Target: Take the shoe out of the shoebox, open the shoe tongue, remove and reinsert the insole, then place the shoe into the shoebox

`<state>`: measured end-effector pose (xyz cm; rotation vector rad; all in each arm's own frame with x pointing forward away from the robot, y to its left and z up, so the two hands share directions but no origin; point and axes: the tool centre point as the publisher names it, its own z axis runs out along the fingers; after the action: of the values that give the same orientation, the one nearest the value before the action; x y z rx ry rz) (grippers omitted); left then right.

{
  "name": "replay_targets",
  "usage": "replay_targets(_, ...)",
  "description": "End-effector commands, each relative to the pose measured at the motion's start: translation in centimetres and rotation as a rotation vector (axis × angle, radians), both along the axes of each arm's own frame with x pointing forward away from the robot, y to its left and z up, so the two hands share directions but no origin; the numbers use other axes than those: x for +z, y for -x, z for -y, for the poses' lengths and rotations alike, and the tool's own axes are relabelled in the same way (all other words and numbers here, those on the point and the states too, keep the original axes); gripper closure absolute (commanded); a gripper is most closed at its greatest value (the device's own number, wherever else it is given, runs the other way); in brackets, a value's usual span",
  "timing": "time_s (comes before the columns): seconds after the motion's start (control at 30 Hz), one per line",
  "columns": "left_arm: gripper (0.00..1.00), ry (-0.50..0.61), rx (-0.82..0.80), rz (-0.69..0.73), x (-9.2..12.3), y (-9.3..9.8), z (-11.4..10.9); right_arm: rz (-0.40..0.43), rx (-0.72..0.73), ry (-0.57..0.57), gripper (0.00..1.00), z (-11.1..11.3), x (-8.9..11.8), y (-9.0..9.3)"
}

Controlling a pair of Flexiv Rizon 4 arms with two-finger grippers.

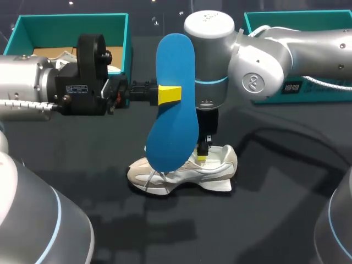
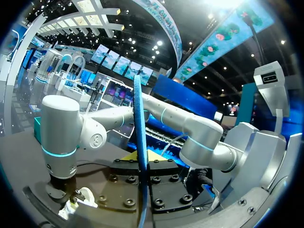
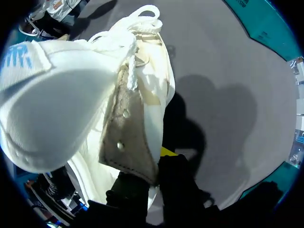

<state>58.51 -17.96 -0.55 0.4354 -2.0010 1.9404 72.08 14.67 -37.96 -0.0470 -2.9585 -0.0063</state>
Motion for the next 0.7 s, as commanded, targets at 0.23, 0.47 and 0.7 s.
replay_targets(0.23, 1.00, 0.000, -0.001, 0.000, 0.0, -0.1, 0.2, 0.009, -0.169, -0.029, 1.00, 1.0, 3.0, 0.7)
replay_targets(0.47, 1.00, 0.000, -0.001, 0.000, 0.0, -0.1, 0.2, 0.046, -0.324, -0.065, 1.00, 0.9, 4.0, 1.5)
replay_targets(0.7, 1.00, 0.000, -0.001, 0.000, 0.0, -0.1, 0.2, 0.066, -0.415, -0.078, 1.00, 0.6, 4.5, 2.0)
